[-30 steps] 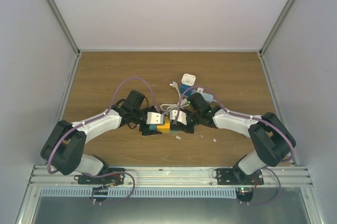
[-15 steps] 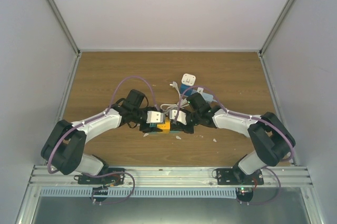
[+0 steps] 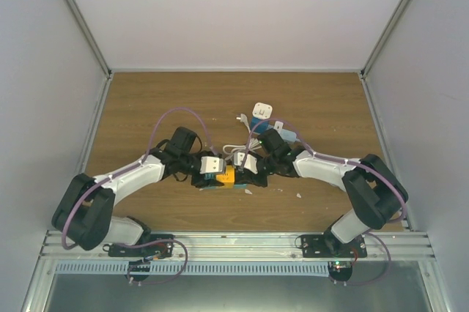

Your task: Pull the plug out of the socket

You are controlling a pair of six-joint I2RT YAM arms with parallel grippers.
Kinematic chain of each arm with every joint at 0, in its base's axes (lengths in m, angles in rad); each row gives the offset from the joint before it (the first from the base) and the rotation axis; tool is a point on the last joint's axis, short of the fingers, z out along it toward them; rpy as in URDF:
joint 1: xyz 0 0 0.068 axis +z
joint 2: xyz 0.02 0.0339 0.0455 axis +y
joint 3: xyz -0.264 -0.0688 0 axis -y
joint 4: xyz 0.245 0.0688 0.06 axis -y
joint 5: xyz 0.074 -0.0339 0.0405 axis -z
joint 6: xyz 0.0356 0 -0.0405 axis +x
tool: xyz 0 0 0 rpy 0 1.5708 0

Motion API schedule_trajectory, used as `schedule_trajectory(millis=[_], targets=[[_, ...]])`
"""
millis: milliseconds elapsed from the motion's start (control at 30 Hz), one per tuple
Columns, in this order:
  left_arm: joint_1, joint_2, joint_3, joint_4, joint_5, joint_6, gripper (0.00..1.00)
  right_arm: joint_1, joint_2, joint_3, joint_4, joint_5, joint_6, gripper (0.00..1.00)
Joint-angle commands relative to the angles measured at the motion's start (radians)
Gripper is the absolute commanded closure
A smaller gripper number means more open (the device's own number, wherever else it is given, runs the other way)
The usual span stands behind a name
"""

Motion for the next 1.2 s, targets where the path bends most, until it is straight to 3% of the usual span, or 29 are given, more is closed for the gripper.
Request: schedule_trajectory(millis=[0, 100, 300, 467, 600, 833, 1100, 1167], targets=[[-0.015, -0.1, -0.044, 0.135, 0.123, -0.01, 0.71, 0.008, 0.044, -0.012, -0.053, 0.087, 0.036, 0.99], [-0.015, -0.096, -0.048, 0.114, 0.117, -0.006, 0.69, 0.008, 0.043, -0.015, -0.051, 0.105, 0.042, 0.99], [-0.017, -0.088, -0.057, 0.093, 0.056, -0.016, 0.31, 0.007, 0.039, -0.013, -0.049, 0.109, 0.046, 0.99], [-0.043, -0.075, -0.066, 0.106, -0.02, -0.041, 0.16, 0.009, 0.036, -0.016, -0.04, 0.103, 0.053, 0.99], [-0.083, -0.054, -0.08, 0.135, -0.078, -0.074, 0.15, 0.01, 0.028, -0.016, -0.032, 0.102, 0.06, 0.99], [-0.098, -0.045, -0.09, 0.165, -0.143, -0.102, 0.23, 0.012, 0.022, -0.018, -0.031, 0.121, 0.054, 1.0], [-0.098, -0.044, -0.097, 0.152, -0.162, -0.129, 0.18, 0.012, 0.01, -0.03, -0.026, 0.146, 0.051, 0.99], [-0.098, -0.045, -0.102, 0.16, -0.166, -0.143, 0.2, 0.012, 0.008, -0.033, -0.022, 0.146, 0.058, 0.99]])
